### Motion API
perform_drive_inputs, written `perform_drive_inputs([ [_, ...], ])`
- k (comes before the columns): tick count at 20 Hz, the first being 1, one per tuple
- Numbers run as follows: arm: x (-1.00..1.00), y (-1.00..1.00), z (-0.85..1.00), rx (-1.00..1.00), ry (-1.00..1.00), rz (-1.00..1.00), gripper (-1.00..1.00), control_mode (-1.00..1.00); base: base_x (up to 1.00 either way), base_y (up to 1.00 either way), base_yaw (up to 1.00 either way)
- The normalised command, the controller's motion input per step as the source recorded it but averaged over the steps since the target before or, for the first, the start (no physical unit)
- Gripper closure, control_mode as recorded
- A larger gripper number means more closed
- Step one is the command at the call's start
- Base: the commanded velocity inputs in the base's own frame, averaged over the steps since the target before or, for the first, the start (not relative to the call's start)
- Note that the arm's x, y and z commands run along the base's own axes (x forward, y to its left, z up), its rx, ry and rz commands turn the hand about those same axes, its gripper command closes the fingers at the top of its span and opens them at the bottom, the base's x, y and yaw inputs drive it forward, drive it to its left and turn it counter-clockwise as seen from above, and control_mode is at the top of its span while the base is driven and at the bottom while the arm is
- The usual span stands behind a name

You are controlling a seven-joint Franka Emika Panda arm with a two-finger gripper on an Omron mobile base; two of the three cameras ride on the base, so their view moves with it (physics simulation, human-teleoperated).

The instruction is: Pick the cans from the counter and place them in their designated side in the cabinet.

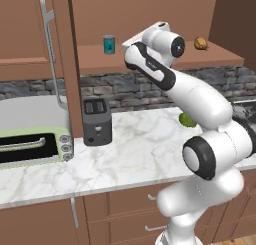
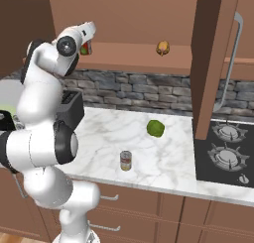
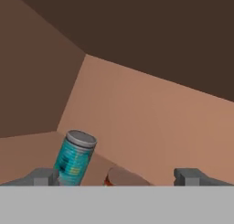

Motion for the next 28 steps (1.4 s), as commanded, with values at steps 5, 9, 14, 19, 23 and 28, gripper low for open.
perform_drive_inputs([
  [5, -0.74, 0.00, 0.03, 0.00, 0.01, 0.00, -1.00, -1.00, 0.00, 0.00, 0.00],
  [9, -0.75, -0.03, 0.08, -0.01, 0.07, 0.00, -1.00, -1.00, 0.00, 0.00, 0.00],
  [14, -0.77, -0.09, 0.10, -0.02, 0.13, 0.00, -1.00, -1.00, 0.00, 0.00, 0.00],
  [19, -0.80, -0.09, 0.03, -0.01, 0.14, 0.00, -1.00, -1.00, 0.00, 0.00, 0.00],
  [23, -0.96, -0.10, 0.00, -0.01, 0.05, 0.00, -1.00, -1.00, 0.00, 0.00, 0.00],
  [28, -1.00, -0.15, 0.00, 0.00, 0.00, 0.00, -1.00, -1.00, 0.00, 0.00, 0.00],
])
